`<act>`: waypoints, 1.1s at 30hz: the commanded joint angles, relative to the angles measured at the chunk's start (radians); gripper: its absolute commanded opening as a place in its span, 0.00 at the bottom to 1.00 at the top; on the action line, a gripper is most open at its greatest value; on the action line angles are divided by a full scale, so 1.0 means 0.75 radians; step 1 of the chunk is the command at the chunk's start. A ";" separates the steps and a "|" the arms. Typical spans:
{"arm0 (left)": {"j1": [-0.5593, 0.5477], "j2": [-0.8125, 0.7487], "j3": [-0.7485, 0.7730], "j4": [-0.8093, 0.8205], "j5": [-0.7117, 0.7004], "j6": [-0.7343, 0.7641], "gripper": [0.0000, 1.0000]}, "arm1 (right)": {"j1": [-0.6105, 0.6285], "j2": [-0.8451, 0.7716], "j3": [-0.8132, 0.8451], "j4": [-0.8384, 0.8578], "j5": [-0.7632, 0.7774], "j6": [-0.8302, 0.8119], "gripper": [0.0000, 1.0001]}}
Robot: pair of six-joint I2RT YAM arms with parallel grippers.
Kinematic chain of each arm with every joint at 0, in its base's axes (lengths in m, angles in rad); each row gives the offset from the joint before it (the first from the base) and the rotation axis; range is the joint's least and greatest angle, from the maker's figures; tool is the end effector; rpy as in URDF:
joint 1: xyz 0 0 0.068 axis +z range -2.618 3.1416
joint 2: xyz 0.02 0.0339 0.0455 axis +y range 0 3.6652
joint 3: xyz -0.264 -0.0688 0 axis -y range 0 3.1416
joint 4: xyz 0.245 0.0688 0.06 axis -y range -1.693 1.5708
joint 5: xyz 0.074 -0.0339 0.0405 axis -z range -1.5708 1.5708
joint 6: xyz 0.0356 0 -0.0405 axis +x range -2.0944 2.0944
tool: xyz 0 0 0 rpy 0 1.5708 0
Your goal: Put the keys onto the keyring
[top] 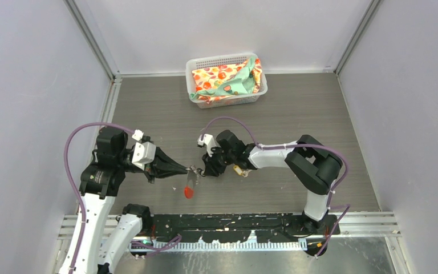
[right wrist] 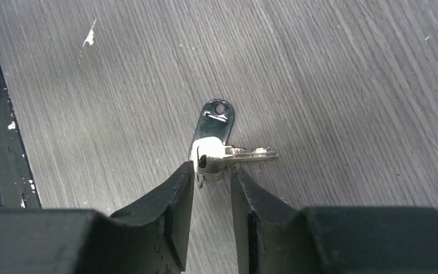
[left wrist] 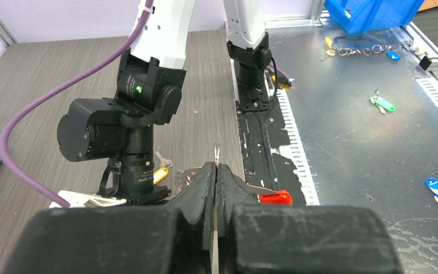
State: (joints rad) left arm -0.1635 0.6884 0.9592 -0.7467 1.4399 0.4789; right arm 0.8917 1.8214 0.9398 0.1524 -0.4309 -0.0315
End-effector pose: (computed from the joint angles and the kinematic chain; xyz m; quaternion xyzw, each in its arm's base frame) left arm 0.0989 -0.0521 0.3685 0.5283 0.5008 -0.4945 0.4749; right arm 0.2189 0.2948 0.1475 -0.4753 0.7594 0.3438 0.2813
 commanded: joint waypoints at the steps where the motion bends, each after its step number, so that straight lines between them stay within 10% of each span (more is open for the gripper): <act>1: -0.001 -0.010 0.051 -0.004 0.017 -0.014 0.00 | 0.013 0.023 0.046 0.063 0.035 -0.019 0.31; 12: -0.001 0.002 0.061 -0.007 0.012 -0.015 0.00 | 0.033 0.017 0.025 0.066 0.058 0.001 0.25; 19: -0.001 0.001 0.056 -0.008 0.010 -0.014 0.00 | 0.047 -0.044 0.010 0.047 0.092 0.014 0.01; 24: -0.001 0.009 0.051 0.030 0.014 -0.082 0.00 | 0.055 -0.316 -0.094 0.067 0.193 -0.017 0.01; 28: -0.001 0.044 -0.008 0.371 -0.023 -0.552 0.00 | 0.113 -0.611 -0.187 0.035 0.261 -0.188 0.01; 33: -0.001 -0.013 -0.050 0.383 0.052 -0.480 0.00 | 0.247 -0.877 -0.149 -0.212 0.419 -0.430 0.01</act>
State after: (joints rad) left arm -0.1635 0.7147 0.9451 -0.5571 1.4322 0.1780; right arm 1.0176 1.2739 0.8009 0.1120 -0.2222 -0.1905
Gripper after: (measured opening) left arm 0.010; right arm 0.020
